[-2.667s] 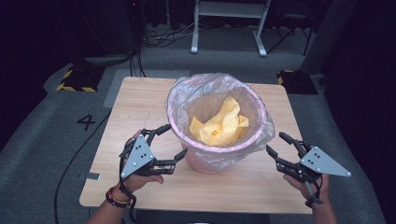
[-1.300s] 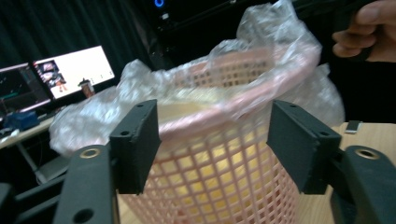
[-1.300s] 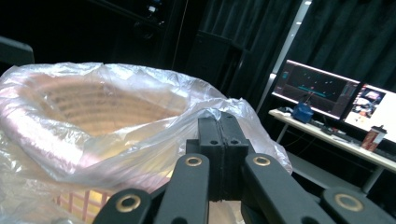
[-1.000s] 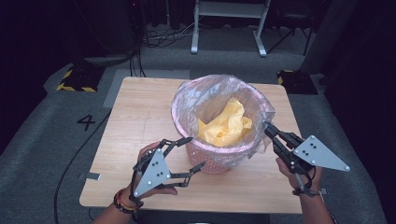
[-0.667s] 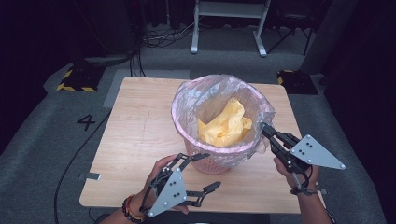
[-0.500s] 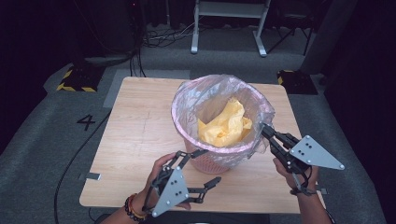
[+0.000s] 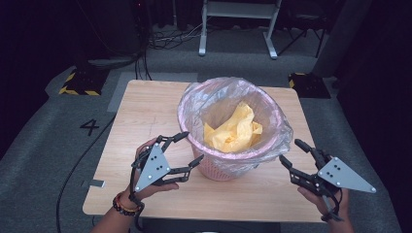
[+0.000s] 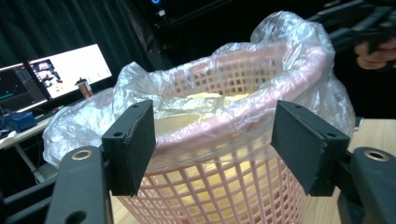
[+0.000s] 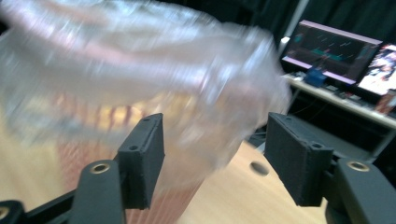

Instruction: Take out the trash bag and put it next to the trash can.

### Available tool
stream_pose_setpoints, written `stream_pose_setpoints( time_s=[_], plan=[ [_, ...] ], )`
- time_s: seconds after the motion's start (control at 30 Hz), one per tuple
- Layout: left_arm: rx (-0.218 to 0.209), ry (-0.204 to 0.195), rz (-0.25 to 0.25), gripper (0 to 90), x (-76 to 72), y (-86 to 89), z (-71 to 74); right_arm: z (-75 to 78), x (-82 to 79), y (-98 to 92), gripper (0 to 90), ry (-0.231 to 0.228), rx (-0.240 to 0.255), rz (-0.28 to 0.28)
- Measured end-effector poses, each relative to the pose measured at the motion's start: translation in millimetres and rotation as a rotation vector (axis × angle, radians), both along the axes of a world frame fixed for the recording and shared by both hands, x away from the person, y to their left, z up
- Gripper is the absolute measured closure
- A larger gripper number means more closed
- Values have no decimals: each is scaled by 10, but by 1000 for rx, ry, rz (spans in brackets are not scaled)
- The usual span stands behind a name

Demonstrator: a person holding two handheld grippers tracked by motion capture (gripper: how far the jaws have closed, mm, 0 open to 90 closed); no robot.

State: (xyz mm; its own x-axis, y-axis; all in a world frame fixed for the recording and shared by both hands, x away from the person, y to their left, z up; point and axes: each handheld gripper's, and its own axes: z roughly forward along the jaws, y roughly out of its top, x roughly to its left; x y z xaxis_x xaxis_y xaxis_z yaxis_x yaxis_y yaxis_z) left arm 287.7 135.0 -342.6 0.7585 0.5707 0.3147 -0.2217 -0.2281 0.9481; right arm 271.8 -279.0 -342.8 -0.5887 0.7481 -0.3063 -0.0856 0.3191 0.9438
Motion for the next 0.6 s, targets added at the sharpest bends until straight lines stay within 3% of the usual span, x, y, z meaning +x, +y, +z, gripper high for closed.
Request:
stream_pose_setpoints(
  time_s=[0.17, 0.2, 0.27, 0.33, 0.37, 0.4, 0.43, 0.57, 0.6],
  plan=[
    [17, -10, 5, 387, 9, -37, 13, -210, 34, 9, 325, 65, -33, 27],
    [13, -13, -19, 425, 7, -38, 18, -317, 110, 40, 284, 106, -30, 26],
    [23, -31, -32, 461, -4, -41, 20, -410, 185, 75, 266, 142, -16, 40],
    [24, -40, -41, 584, -15, -31, 24, -503, 288, 115, 298, 168, -33, -4],
    [22, -41, -55, 584, -20, -21, 28, -503, 288, 115, 298, 168, -33, -4],
    [21, -43, -60, 611, -18, -16, 31, -536, 340, 114, 359, 181, -21, -23],
    [27, -43, -62, 644, -16, -3, 43, -559, 425, 88, 546, 175, 33, -34],
    [19, -53, -58, 793, -8, 16, 54, -494, 490, 57, 807, 127, 94, -24],
    [19, -53, -58, 837, -8, 16, 54, -494, 490, 57, 807, 127, 94, -24]
  ],
)
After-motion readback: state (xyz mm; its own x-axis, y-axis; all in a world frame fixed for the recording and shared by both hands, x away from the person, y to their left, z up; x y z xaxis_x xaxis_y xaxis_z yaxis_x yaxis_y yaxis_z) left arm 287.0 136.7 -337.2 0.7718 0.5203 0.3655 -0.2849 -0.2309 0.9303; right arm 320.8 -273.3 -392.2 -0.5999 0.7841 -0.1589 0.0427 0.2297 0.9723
